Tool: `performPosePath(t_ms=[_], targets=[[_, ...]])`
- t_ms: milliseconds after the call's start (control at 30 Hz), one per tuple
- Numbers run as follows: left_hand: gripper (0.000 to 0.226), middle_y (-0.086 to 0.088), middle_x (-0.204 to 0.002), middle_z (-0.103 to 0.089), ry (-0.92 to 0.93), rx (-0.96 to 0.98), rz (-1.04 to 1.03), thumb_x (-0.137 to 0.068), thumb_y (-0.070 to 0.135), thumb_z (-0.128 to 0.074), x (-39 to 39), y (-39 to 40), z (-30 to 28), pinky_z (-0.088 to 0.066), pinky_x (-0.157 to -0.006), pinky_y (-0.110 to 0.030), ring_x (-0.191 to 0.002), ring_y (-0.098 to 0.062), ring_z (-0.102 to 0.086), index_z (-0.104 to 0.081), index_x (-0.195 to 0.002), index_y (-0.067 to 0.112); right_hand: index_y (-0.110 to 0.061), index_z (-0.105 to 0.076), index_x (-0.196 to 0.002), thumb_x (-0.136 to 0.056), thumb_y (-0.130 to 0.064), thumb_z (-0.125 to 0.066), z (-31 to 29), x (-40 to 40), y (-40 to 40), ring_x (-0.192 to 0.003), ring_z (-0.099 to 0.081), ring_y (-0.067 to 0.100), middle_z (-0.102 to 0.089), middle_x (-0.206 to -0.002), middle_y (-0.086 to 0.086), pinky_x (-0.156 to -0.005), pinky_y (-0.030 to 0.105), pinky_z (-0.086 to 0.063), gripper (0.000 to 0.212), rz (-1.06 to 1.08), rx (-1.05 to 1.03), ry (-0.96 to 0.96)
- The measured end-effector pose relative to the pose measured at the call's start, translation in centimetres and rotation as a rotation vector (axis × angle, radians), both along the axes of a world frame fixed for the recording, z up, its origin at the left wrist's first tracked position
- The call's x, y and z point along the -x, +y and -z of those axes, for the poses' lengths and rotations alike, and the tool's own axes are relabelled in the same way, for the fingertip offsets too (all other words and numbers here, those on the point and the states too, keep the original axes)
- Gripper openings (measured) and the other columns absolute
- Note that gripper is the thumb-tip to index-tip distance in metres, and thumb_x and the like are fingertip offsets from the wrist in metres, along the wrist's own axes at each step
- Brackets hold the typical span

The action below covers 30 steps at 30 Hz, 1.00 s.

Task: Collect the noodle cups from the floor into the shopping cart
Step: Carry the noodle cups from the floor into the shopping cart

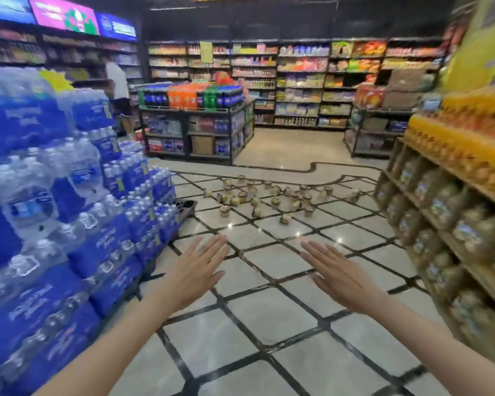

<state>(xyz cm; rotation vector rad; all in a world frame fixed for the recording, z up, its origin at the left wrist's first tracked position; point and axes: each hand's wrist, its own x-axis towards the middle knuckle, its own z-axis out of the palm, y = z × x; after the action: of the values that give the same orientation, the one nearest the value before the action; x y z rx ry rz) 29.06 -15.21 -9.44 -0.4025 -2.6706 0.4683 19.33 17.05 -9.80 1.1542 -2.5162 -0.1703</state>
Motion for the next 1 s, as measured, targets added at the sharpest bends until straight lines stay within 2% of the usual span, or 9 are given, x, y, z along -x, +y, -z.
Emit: performPosePath(t_ms=[67,133,267,367,433,500,733,867,1000], targets=[[0.057,-0.009,-0.133,-0.058,-0.028,0.003,0.061,-0.095,0.042,-0.025,3.9,1.3,0.1,-0.024,-0.105,-0.04,-0.123,-0.021,-0.055,-0.062,-0.125,0.011,-0.013,-0.058,-0.13,-0.102,-0.042,-0.005,0.9,2.1,2.5,-0.13,-0.047,0.018,-0.051,-0.141,0.005,-0.113,0.032,-0.014,0.066,0.095,0.022,-0.02],[0.062,-0.008,-0.131,-0.059,-0.022,-0.012,0.106,-0.101,0.042,-0.013,7.5,1.7,0.6,-0.029,-0.106,-0.041,-0.122,-0.021,-0.056,-0.062,-0.124,0.012,-0.014,-0.058,-0.13,-0.102,-0.042,-0.007,1.6,4.2,4.0,-0.129,-0.049,0.018,-0.052,-0.139,0.003,-0.113,0.03,-0.008,0.064,0.175,0.019,-0.07],[0.071,-0.006,-0.131,-0.059,-0.023,-0.007,0.125,-0.101,0.044,-0.001,15.3,0.0,2.0,-0.039,-0.1,-0.044,-0.122,-0.018,-0.055,-0.06,-0.126,0.014,-0.017,-0.054,-0.133,-0.1,-0.043,-0.019,2.9,10.4,4.9,-0.132,-0.043,0.013,-0.051,-0.141,-0.001,-0.114,0.031,-0.008,0.055,0.271,0.019,-0.114],[0.072,-0.006,-0.13,-0.061,-0.028,-0.008,0.142,-0.102,0.043,-0.001,20.9,-1.7,2.6,-0.043,-0.097,-0.044,-0.12,-0.018,-0.057,-0.062,-0.124,0.013,-0.016,-0.051,-0.136,-0.101,-0.045,-0.016,3.7,15.5,4.1,-0.133,-0.042,0.012,-0.05,-0.142,-0.001,-0.114,0.031,-0.007,0.058,0.327,0.025,-0.17],[0.072,-0.007,-0.129,-0.061,-0.031,0.004,0.13,-0.102,0.043,-0.001,24.9,-3.1,2.6,-0.038,-0.105,-0.041,-0.12,-0.019,-0.057,-0.063,-0.124,0.012,-0.016,-0.05,-0.137,-0.099,-0.046,-0.021,3.8,19.1,3.1,-0.133,-0.042,0.013,-0.049,-0.143,0.0,-0.113,0.027,-0.008,0.056,0.356,0.023,-0.203],[0.072,-0.008,-0.13,-0.06,-0.05,0.012,0.131,-0.102,0.044,-0.001,28.8,-4.5,2.4,-0.023,-0.109,-0.04,-0.121,-0.02,-0.056,-0.061,-0.125,0.011,-0.016,-0.05,-0.137,-0.099,-0.046,-0.023,3.8,22.7,2.0,-0.134,-0.041,0.014,-0.048,-0.144,0.0,-0.113,0.026,-0.008,0.055,0.358,0.017,-0.239],[0.07,-0.007,-0.133,-0.058,-0.151,0.052,0.087,-0.101,0.046,-0.003,41.2,-7.9,2.5,-0.004,-0.113,-0.037,-0.124,-0.019,-0.054,-0.059,-0.128,0.012,-0.018,-0.045,-0.14,-0.1,-0.051,-0.006,4.3,33.9,-0.7,-0.138,-0.028,0.011,-0.041,-0.148,0.0,-0.116,0.031,-0.01,0.065,0.411,-0.02,-0.246],[0.069,-0.007,-0.131,-0.06,-0.168,0.031,0.075,-0.102,0.045,-0.004,48.3,-8.5,3.0,-0.017,-0.109,-0.039,-0.123,-0.02,-0.055,-0.06,-0.126,0.013,-0.022,-0.014,-0.151,-0.08,-0.067,0.024,4.6,41.3,-1.4,-0.143,0.003,0.006,-0.003,-0.156,-0.008,-0.116,0.031,0.007,0.093,0.323,0.05,-0.245],[0.061,-0.006,-0.13,-0.061,-0.15,0.043,0.044,-0.098,0.046,-0.017,56.6,-9.1,4.1,-0.028,-0.111,-0.039,-0.121,-0.021,-0.056,-0.061,-0.125,0.014,-0.02,-0.015,-0.152,-0.069,-0.071,0.033,5.1,50.5,-2.6,-0.14,0.01,0.005,-0.001,-0.157,-0.007,-0.113,0.027,0.01,0.108,0.294,0.075,-0.269]])
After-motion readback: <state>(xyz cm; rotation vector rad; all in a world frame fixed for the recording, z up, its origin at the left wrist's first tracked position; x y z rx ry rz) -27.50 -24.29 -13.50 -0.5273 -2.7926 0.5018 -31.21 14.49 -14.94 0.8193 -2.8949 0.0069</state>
